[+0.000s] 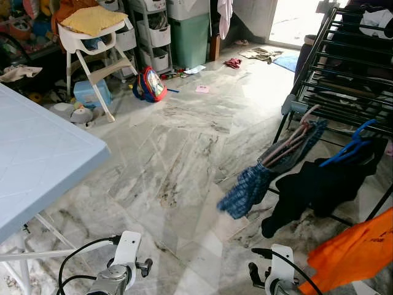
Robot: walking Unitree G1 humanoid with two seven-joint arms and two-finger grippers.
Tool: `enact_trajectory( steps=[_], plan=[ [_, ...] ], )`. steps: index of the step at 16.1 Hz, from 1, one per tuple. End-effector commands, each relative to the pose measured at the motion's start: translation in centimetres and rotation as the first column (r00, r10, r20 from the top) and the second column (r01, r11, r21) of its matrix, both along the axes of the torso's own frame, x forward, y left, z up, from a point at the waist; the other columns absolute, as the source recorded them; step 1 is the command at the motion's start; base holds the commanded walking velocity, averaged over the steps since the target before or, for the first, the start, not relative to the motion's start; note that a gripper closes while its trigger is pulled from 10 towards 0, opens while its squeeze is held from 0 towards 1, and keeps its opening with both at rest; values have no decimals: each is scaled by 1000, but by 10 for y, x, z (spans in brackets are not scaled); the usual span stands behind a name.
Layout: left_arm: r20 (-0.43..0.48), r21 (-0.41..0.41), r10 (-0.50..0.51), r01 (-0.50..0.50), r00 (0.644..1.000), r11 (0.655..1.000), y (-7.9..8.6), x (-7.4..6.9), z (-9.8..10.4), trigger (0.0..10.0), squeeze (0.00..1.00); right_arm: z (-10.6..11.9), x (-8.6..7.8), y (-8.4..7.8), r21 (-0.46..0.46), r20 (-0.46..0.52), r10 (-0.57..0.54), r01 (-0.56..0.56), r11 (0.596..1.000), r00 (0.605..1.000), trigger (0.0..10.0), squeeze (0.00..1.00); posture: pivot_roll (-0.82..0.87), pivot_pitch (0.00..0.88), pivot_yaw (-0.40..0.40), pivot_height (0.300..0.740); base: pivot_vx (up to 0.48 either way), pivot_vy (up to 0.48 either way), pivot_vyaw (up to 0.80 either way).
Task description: Hang hanger
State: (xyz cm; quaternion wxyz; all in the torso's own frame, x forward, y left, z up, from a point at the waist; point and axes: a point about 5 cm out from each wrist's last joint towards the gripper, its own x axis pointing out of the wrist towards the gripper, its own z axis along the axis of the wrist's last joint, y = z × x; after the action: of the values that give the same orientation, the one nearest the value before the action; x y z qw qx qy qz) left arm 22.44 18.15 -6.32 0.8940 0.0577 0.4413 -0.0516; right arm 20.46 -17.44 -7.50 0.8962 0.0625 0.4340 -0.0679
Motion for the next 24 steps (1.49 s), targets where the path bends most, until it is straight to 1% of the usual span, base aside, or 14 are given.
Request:
enact_trajectory(
  steps=[1,4,5,8,10,11,13,15,16,19,20,22,23,24],
  plan=[
    [113,1,77,-77,991,997,-14,21,13,10000,0,8,17,7,-71,-30,129,-131,989,991,10000,0,169,108,-38,740,0,0,0],
    [103,5,67,-68,992,998,-14,20,12,10000,0,8,17,8,-77,-32,133,-135,988,991,10000,0,168,108,-36,740,0,0,0],
    [21,11,16,-16,1000,1000,-17,2,0,10000,0,5,12,7,-84,-46,167,-170,982,985,10000,0,143,102,-23,740,0,0,0],
    [-3,38,-22,22,1000,999,-13,-6,-5,10000,0,5,11,7,-87,-50,173,-177,980,984,10000,0,139,105,-19,740,0,0,0],
    [-30,67,-46,48,999,997,-4,-17,-10,10000,0,3,9,6,-93,-58,176,-181,979,983,10000,0,138,110,-15,740,0,0,0],
    [-52,71,-46,50,998,996,2,-26,-15,10000,0,2,7,5,-97,-63,180,-185,978,982,10000,0,141,115,-14,740,0,0,0],
    [-66,85,-38,43,997,995,8,-34,-17,10000,0,1,5,4,-102,-66,178,-184,978,982,10000,0,145,120,-12,740,0,0,0],
    [-62,91,25,-19,998,996,15,-37,-18,10000,0,2,6,3,-109,-60,180,-185,977,982,10000,0,150,124,-9,740,0,0,0],
    [-53,129,48,-41,997,991,21,-38,-18,10000,0,3,8,3,-115,-50,179,-184,976,983,10000,0,150,124,-9,740,0,0,0],
    [8,211,139,-137,990,968,36,-39,-14,10000,0,11,20,3,-135,12,190,-187,973,982,10000,0,161,133,-5,740,0,0,0],
    [43,246,151,-157,988,957,42,-35,-11,10000,0,18,30,4,-159,64,223,-211,965,973,10000,0,163,138,-4,740,0,0,0],
    [98,275,109,-132,989,952,46,-25,-3,10000,0,29,44,7,-135,153,224,-204,970,963,10000,0,159,148,-4,740,0,0,0],
    [144,299,87,-127,986,946,64,-18,6,10000,0,36,52,8,-114,209,219,-199,973,953,10000,0,154,155,-3,740,0,0,0],
    [199,281,74,-129,977,951,71,-8,16,10000,0,42,58,7,-123,254,224,-198,972,941,10000,0,148,160,-3,740,0,0,0]
  ],
)
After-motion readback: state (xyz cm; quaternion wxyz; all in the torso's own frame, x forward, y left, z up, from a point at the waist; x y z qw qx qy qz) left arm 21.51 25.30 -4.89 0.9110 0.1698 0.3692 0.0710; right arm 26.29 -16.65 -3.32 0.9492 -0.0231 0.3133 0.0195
